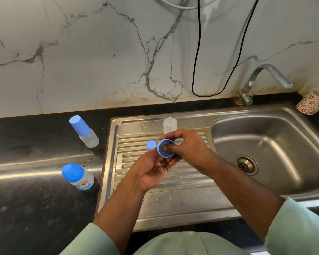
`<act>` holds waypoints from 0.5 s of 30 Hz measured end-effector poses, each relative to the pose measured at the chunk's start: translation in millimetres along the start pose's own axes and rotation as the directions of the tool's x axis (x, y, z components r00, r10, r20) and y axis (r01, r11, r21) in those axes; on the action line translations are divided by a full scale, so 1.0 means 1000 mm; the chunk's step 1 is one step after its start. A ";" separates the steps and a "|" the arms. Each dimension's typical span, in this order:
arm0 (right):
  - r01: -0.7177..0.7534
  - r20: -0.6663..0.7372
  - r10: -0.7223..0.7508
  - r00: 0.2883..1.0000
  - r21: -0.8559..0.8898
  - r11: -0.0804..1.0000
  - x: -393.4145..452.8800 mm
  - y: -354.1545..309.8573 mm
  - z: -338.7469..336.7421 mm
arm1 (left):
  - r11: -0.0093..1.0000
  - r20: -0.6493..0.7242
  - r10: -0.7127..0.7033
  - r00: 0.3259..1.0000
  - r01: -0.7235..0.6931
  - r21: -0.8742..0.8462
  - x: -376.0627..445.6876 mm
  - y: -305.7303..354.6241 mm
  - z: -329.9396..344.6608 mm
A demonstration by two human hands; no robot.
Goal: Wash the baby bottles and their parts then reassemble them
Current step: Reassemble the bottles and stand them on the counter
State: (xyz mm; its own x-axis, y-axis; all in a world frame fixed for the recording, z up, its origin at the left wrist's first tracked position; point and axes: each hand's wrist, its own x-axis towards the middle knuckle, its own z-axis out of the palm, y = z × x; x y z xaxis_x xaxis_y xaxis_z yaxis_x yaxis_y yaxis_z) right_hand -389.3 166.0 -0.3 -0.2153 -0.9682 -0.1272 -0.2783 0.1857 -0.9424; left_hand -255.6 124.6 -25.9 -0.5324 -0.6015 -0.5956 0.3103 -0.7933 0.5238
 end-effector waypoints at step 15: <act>0.125 -0.088 -0.139 0.986 -0.148 0.981 -0.001 0.008 0.015 | 0.998 -0.196 0.002 0.981 0.012 0.068 -0.001 -0.002 0.013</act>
State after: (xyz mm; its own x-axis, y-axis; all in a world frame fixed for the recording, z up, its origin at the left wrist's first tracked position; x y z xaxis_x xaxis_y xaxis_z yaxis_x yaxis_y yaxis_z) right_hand -377.7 166.1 -12.5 -0.2562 -0.9661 0.0325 -0.4381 0.0861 -0.8948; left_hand -266.1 128.1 -19.1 -0.3669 -0.6096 -0.7027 0.2498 -0.7922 0.5569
